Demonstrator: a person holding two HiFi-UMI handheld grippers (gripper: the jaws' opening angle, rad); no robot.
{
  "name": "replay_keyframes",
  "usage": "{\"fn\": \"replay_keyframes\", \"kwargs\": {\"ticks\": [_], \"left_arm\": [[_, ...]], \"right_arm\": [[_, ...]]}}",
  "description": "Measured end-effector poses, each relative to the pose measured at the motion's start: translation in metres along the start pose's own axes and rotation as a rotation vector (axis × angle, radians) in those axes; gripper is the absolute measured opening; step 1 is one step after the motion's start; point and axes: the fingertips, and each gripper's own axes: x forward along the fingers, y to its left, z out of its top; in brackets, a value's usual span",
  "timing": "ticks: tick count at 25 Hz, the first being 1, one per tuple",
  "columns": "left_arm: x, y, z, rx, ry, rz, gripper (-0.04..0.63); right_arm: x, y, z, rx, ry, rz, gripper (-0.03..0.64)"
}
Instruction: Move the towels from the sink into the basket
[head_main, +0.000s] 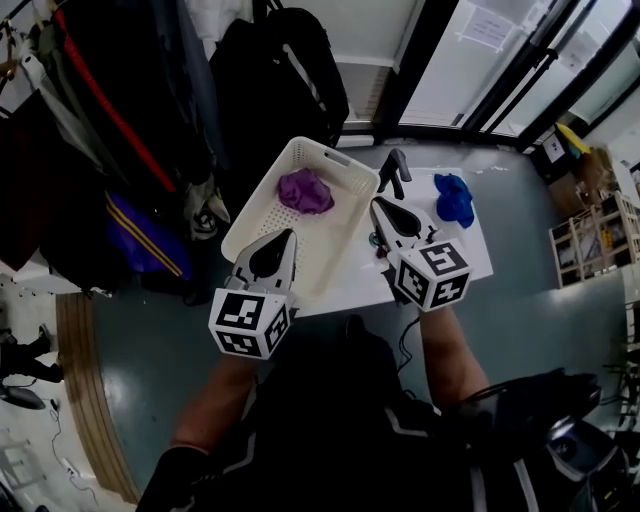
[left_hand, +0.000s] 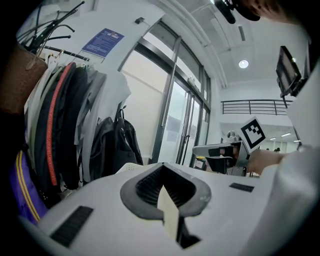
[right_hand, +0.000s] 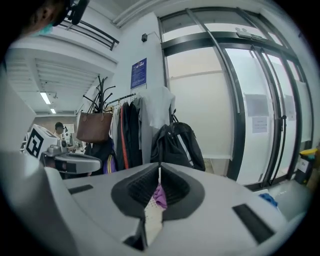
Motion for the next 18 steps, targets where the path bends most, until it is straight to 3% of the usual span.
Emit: {"fn": "replay_keyframes", "kwargs": {"ticks": [12,18], "left_arm": [[0.025,-0.031,0.024,0.020,-0.077,0.100,0.003],[0.037,-0.053,0.029,0.025,-0.090,0.092,0.003]], "right_arm": [[-0.036,-0.048,0.000,-0.006,-0.033,0.043,0.012],[-0.044,-0.064,0.002,0.013,-0.049,0.081,0.012]]}}
